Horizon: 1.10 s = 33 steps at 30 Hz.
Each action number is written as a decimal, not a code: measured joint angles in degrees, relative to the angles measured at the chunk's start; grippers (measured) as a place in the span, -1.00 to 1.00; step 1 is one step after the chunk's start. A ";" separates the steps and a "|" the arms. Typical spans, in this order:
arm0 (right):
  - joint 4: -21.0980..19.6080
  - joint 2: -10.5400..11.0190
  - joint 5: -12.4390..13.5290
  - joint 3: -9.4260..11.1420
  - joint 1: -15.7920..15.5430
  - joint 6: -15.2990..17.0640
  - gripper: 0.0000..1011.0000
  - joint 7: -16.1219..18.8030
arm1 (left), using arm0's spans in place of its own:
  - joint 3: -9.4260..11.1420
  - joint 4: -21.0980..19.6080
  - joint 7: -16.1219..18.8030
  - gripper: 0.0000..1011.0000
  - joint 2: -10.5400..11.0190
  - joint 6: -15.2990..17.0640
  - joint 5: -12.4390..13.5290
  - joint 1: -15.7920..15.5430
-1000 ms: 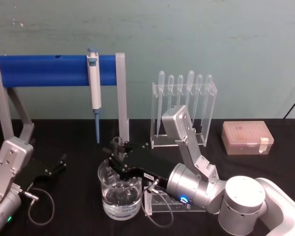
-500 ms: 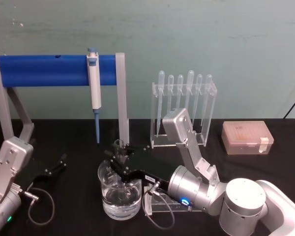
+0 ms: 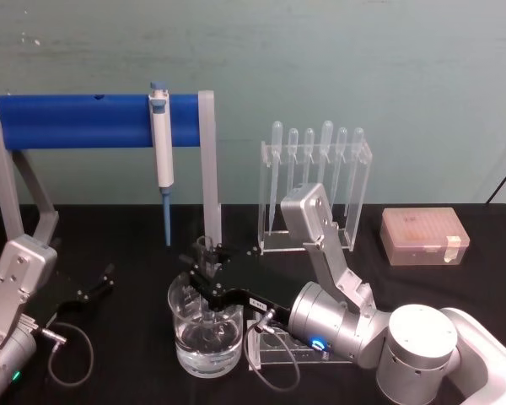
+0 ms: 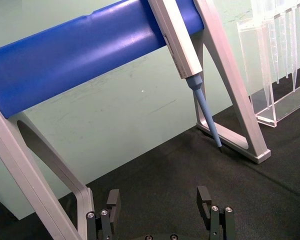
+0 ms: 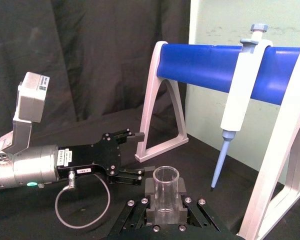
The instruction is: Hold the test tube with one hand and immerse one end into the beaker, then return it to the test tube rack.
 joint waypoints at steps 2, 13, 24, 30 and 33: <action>-0.01 0.00 0.00 0.00 0.00 0.00 -0.55 0.00 | 0.00 0.00 0.00 0.98 0.00 0.00 0.01 0.00; -0.01 0.03 0.00 -0.02 0.01 -0.01 -0.55 -0.01 | 0.00 0.00 0.00 0.98 0.00 0.00 0.00 0.00; -0.01 0.03 0.02 -0.05 0.04 -0.02 -0.55 -0.03 | 0.00 0.00 0.00 0.98 0.00 0.00 0.00 0.00; -0.01 0.03 0.02 -0.05 0.04 -0.02 -0.55 -0.03 | 0.00 0.00 0.00 0.98 0.00 0.00 0.00 0.00; -0.01 0.03 0.03 -0.05 0.04 -0.02 -0.55 -0.03 | 0.00 0.00 0.00 0.98 0.00 0.00 0.00 0.00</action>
